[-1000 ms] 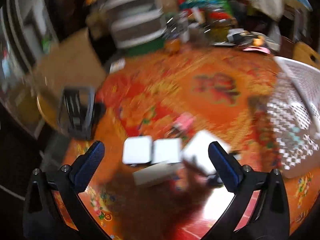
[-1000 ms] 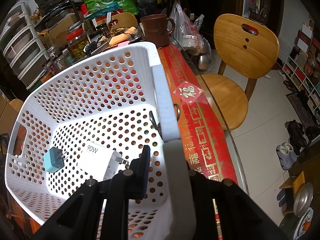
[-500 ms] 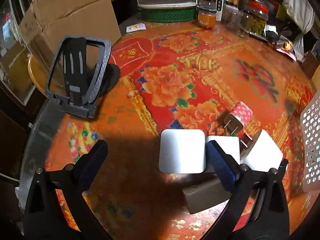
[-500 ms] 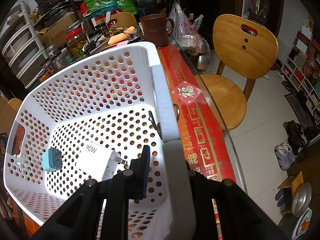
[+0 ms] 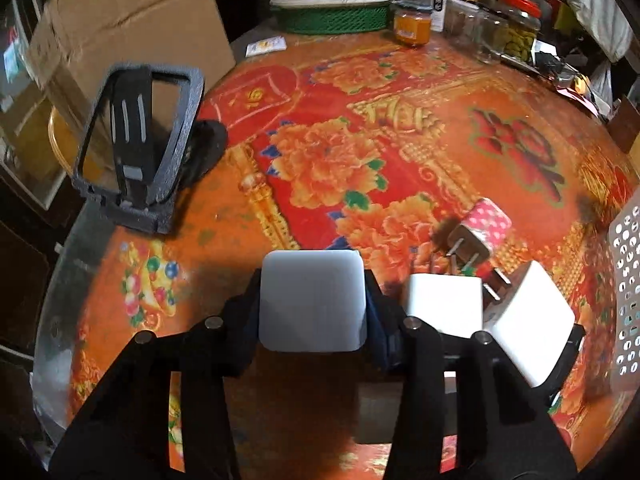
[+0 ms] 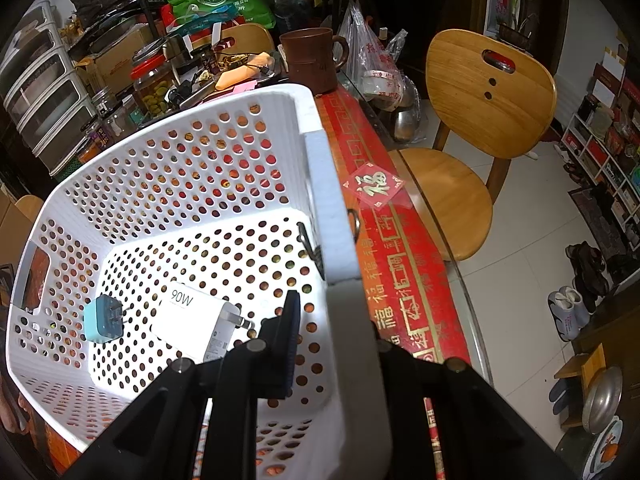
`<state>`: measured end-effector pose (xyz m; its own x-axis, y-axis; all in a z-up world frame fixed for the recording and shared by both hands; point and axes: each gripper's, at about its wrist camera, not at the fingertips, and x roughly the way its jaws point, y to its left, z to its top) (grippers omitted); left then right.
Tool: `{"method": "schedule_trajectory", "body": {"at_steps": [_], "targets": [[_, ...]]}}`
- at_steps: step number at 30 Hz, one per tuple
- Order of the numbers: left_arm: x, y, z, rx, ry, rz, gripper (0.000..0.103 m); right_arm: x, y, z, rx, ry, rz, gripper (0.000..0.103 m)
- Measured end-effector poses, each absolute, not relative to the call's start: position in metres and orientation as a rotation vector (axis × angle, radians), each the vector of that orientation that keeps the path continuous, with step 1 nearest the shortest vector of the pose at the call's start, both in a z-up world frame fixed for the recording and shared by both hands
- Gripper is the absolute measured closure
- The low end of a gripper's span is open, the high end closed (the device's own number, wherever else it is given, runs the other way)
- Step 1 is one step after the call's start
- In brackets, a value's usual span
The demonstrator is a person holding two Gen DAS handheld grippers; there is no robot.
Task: Organize rigid objects
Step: 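Grasp the white square charger with the left tool and lift it, then lower the white square charger into the basket and open the left tool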
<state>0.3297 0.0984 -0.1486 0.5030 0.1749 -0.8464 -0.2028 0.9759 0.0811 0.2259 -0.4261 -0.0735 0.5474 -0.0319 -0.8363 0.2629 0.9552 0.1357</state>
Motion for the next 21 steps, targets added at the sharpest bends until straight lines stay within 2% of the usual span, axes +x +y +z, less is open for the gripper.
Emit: {"method": "schedule_trajectory", "body": {"at_steps": [9, 14, 21], "targets": [[0.315, 0.057, -0.077, 0.074, 0.814, 0.296, 0.061, 0.226, -0.426, -0.074, 0.258, 0.981, -0.174, 0.086], [0.306, -0.001, -0.030, 0.113, 0.743, 0.214, 0.061, 0.226, -0.426, -0.074, 0.258, 0.981, -0.174, 0.086], [0.294, -0.083, 0.007, 0.156, 0.683, 0.109, 0.060, 0.226, -0.426, -0.074, 0.258, 0.982, -0.172, 0.086]]}}
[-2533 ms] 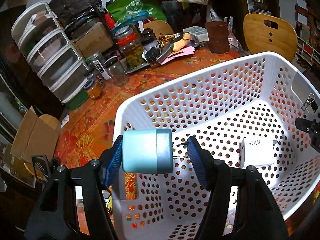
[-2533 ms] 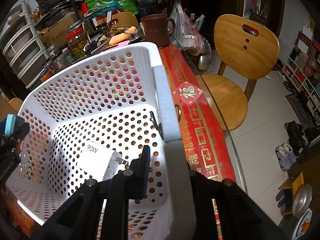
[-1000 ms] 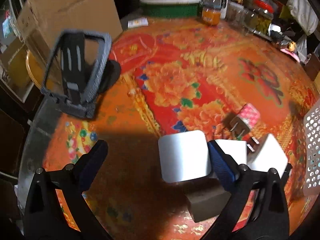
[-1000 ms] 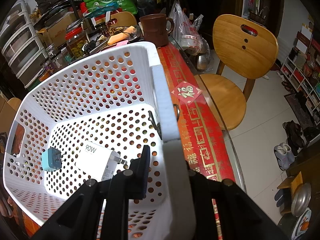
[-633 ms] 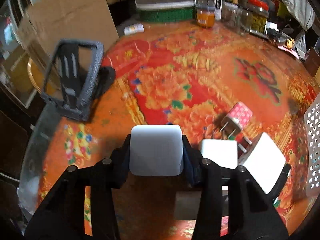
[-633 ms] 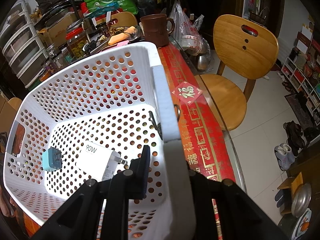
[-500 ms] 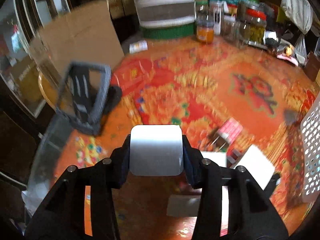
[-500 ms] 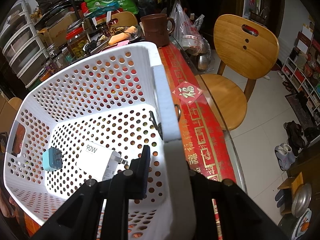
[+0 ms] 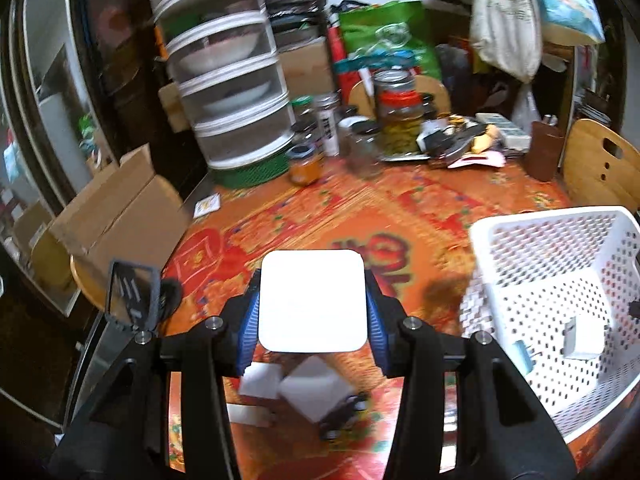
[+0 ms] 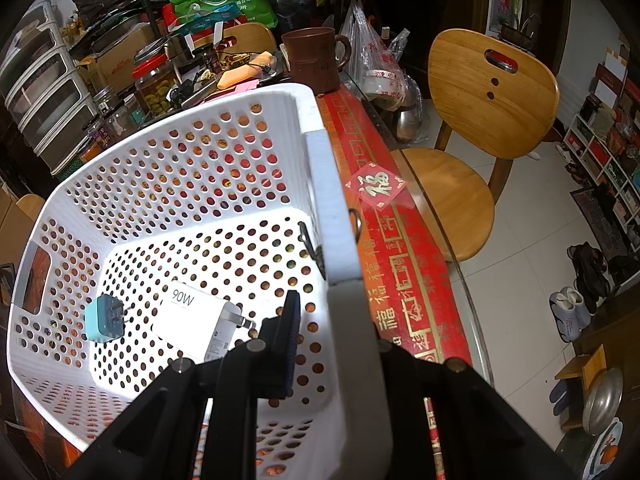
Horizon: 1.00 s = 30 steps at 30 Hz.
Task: Organize rigid objects
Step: 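Lower the white square charger into the basket and open the left tool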
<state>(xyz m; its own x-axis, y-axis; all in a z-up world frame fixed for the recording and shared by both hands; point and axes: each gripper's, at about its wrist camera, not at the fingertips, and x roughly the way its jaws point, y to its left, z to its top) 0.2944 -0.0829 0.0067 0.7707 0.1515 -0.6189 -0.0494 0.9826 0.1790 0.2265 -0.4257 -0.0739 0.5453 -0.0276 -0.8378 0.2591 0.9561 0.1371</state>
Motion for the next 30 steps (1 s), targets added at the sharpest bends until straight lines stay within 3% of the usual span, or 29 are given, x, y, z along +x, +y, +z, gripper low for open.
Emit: {"method": "schedule_trajectory", "body": {"at_steps": [13, 30], "targets": [[0.268, -0.195, 0.018, 0.235, 0.655, -0.020, 0.060, 0.226, -0.425, -0.074, 0.257, 0.979, -0.173, 0.086], [0.285, -0.273, -0.034, 0.317, 0.778, -0.135, 0.060, 0.227, -0.421, -0.073, 0.260, 0.978, -0.171, 0.086]]}}
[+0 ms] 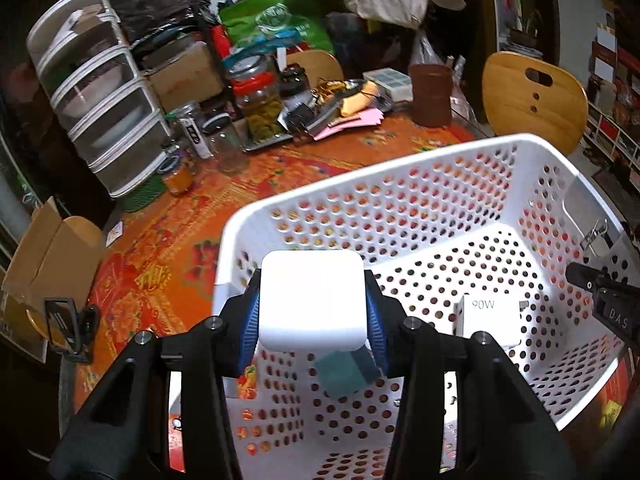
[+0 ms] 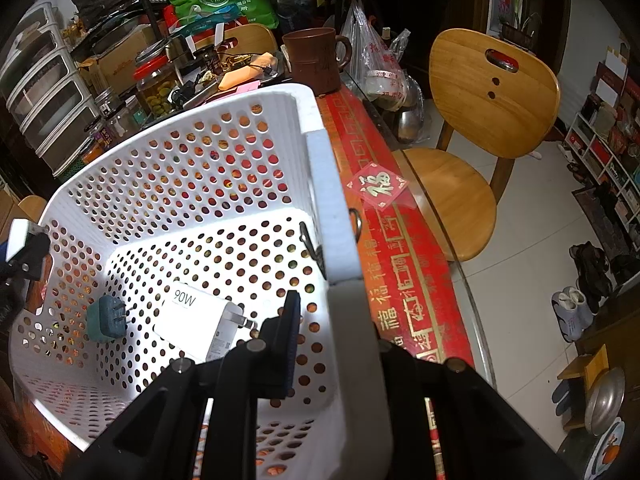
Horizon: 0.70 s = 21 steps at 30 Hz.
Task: Organize rigid objects
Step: 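Lower the white square charger into the basket and open the left tool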
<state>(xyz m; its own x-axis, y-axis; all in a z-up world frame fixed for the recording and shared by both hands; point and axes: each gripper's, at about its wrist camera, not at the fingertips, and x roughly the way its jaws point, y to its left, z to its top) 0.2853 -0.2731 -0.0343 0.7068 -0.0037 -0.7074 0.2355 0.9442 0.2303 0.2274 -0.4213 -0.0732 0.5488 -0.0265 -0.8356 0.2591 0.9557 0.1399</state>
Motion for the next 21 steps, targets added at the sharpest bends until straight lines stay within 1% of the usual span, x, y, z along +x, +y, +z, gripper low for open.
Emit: {"method": "schedule_trajectory", "body": {"at_steps": [8, 9, 10, 11, 12, 13, 16, 21], "targets": [[0.302, -0.280, -0.056, 0.301, 0.879, -0.178, 0.060, 0.227, -0.420, -0.073, 0.258, 0.978, -0.171, 0.086], [0.302, -0.278, -0.055, 0.290, 0.875, -0.181, 0.058, 0.227, -0.420, -0.073, 0.259, 0.979, -0.171, 0.086], [0.301, -0.277, -0.053, 0.283, 0.862, -0.180, 0.044, 0.227, -0.420, -0.073, 0.259, 0.979, -0.170, 0.086], [0.299, -0.276, -0.049, 0.281, 0.851, -0.180, 0.033, 0.228, -0.419, -0.073, 0.259, 0.978, -0.170, 0.086], [0.296, -0.273, -0.045, 0.281, 0.833, -0.181, 0.012, 0.227, -0.420, -0.073, 0.259, 0.979, -0.170, 0.086], [0.291, -0.271, -0.039, 0.288, 0.795, -0.177, 0.001, 0.227, -0.421, -0.073, 0.257, 0.979, -0.171, 0.086], [0.274, -0.260, -0.021, 0.308, 0.713, -0.159, 0.001, 0.228, -0.420, -0.072, 0.258, 0.978, -0.171, 0.086], [0.251, -0.217, 0.000, 0.257, 0.664, -0.162, 0.001, 0.228, -0.420, -0.071, 0.259, 0.976, -0.168, 0.086]]}}
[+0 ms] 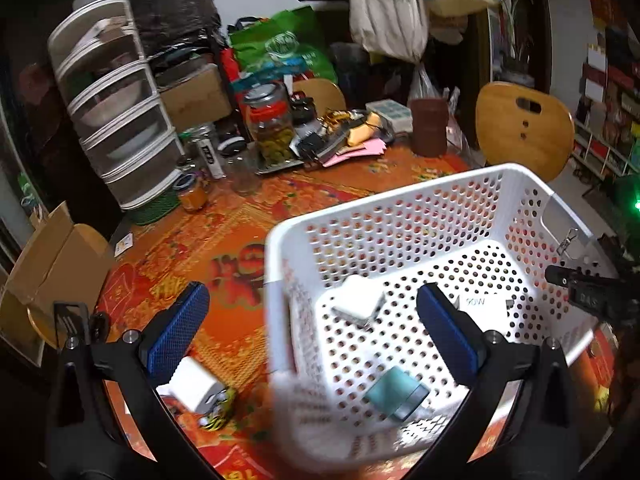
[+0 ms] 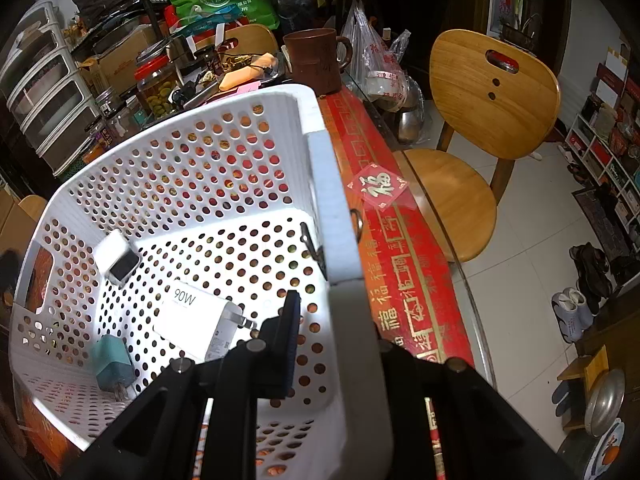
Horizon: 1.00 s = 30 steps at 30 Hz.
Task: Organize rigid objects
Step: 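Lower the white square charger into the basket and open the left tool, then grasp the white rectangular charger with the left tool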
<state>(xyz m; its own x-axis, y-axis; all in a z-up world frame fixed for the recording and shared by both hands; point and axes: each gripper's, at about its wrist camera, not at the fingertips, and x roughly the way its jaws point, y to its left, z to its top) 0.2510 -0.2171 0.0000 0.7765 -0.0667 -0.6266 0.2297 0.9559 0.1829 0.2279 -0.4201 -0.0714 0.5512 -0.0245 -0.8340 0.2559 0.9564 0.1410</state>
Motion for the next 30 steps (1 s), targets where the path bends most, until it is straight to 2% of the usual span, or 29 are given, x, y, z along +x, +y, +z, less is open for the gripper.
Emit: {"method": "schedule_trajectory", "body": {"at_steps": [7, 15, 23, 30], "targets": [[0.224, -0.114, 0.003, 0.185, 0.645, -0.047, 0.001, 0.226, -0.422, -0.073, 0.258, 0.972, -0.164, 0.085], [0.233, 0.048, -0.075, -0.031, 0.837, 0.090, 0.001, 0.225, -0.422, -0.073, 0.259, 0.973, -0.163, 0.085], [0.236, 0.060, -0.137, 0.016, 0.914, 0.115, 0.001, 0.225, -0.422, -0.074, 0.260, 0.973, -0.162, 0.085], [0.261, 0.050, -0.166, 0.003, 0.959, 0.128, 0.001, 0.225, -0.423, -0.075, 0.258, 0.974, -0.165, 0.085]]}}
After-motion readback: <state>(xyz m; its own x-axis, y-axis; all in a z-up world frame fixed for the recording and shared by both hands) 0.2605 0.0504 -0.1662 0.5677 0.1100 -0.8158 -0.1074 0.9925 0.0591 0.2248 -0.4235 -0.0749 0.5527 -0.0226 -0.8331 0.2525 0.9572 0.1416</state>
